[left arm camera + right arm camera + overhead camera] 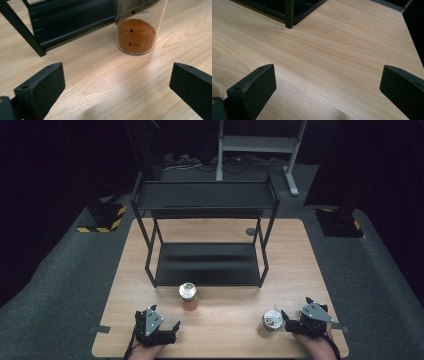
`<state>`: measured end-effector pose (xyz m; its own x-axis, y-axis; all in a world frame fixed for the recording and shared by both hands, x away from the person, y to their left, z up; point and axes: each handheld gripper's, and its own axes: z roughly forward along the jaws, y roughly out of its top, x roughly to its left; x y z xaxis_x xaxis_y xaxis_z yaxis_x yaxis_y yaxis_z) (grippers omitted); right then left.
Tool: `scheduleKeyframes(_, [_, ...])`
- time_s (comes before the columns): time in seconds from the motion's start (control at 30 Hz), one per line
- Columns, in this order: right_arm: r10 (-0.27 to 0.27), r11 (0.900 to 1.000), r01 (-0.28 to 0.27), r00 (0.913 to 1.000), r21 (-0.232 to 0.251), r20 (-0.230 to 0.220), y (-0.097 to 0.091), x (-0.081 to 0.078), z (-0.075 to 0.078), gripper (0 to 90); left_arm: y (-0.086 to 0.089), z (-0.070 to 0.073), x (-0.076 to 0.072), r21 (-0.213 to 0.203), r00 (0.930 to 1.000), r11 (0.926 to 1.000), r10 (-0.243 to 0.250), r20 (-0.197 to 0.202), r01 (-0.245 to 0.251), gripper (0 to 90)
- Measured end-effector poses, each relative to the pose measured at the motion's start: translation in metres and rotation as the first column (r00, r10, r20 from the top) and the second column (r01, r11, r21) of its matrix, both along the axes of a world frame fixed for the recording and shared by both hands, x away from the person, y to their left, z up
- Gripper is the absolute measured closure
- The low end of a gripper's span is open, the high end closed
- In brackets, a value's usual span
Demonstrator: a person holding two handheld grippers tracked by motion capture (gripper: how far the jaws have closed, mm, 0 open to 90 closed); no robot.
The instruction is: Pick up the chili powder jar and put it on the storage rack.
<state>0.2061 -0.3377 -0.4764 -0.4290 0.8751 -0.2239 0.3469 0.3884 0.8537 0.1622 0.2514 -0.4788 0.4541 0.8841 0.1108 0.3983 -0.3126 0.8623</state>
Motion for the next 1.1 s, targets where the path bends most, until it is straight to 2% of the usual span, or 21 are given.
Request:
scheduleKeyframes(0.17, [-0.005,0.9997,0.005,1.0000,0.025,0.000,-0.0034,-0.0002,-0.0006,0.0,-0.0048,0.0011,-0.0003,0.036,1.0000,0.9993,-0.008,0.004,0.008,0.7])
scheduleKeyframes(0.3, [-0.012,0.9992,0.012,0.9999,0.038,-0.001,-0.0050,0.0000,-0.0009,0.0,-0.0070,0.0014,-0.0003,0.047,1.0000,0.9989,-0.008,0.003,0.007,0.7])
scheduleKeyframes(0.77, [-0.013,0.9991,0.013,0.9999,0.040,-0.005,-0.0052,0.0006,-0.0005,0.0,-0.0072,0.0017,-0.0001,0.052,0.9999,0.9986,-0.013,0.002,0.013,0.7])
scheduleKeyframes(1.0, [-0.013,0.9992,0.013,0.9999,0.039,-0.003,-0.0050,0.0003,-0.0007,0.0,-0.0021,0.0028,-0.0005,0.016,0.9999,0.9998,-0.009,-0.010,0.009,0.7])
scheduleKeyframes(1.1, [-0.015,0.9990,0.016,0.9999,0.042,-0.004,-0.0052,0.0005,-0.0006,0.0,0.0008,0.0057,-0.0048,-0.005,0.9998,0.9999,-0.011,0.015,0.011,0.7])
